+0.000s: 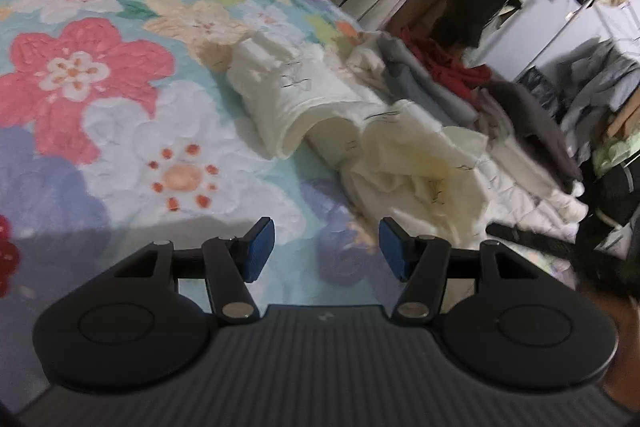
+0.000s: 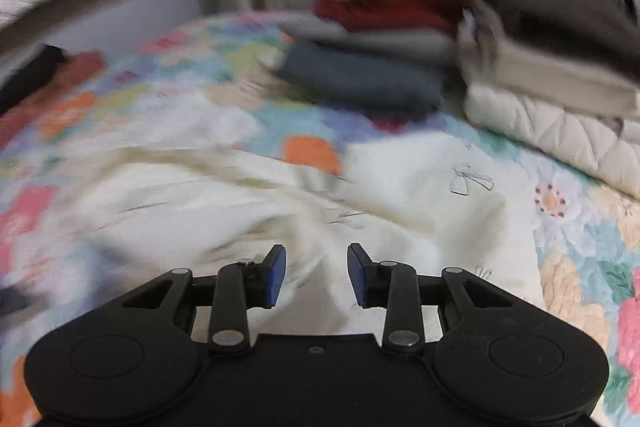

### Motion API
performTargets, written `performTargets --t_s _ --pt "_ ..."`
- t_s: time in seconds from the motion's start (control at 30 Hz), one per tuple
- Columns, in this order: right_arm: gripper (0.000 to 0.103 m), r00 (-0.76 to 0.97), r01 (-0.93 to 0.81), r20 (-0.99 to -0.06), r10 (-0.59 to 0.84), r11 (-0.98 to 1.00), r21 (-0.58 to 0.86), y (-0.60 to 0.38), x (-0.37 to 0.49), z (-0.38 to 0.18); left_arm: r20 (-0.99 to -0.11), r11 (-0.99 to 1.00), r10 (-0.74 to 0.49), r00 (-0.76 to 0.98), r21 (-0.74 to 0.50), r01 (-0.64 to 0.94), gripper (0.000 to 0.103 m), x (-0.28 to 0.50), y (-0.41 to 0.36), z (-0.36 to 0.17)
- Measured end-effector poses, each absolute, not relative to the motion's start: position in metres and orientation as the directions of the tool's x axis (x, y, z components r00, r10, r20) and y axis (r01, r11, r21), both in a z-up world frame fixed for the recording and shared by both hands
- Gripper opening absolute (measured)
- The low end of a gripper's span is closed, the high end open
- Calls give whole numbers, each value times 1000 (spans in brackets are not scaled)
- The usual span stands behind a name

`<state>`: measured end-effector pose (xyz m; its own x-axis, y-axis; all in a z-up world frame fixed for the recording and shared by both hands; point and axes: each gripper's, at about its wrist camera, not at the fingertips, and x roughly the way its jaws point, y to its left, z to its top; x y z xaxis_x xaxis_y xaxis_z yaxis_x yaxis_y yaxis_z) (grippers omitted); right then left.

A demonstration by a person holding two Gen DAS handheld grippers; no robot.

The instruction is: Fold clothes

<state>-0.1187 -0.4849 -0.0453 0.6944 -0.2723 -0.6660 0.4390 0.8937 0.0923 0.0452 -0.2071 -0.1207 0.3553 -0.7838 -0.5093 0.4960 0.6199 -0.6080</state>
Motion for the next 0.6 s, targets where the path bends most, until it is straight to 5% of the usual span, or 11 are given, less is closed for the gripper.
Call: performTargets --t_s 0.13,0.3,0.37,0.43,0.53,0.6 --pt "57 746 168 -641 -181 982 -81 -416 -129 -55 -505 593 -804 314 -639 490 57 41 -216 -123" --pt "62 699 9 -654 -290 918 -397 -384 -97 -86 -518 605 -794 318 -631 485 57 36 -214 -122" --pt "57 675 21 -685 -274 935 -353 -394 -86 -90 -517 608 -793 322 -637 475 57 37 -210 -121" --pt "27 699 100 -685 -206 976 -192 -414 -87 -80 -513 608 -794 327 -649 458 57 38 -205 -121" --pt "15 739 174 -669 -78 982 78 -440 -97 -62 -518 618 -786 337 -651 441 57 38 -201 -121" --pt "7 729 178 -683 -41 975 132 -447 -99 -63 -519 618 -786 337 -657 431 57 36 -202 -122"
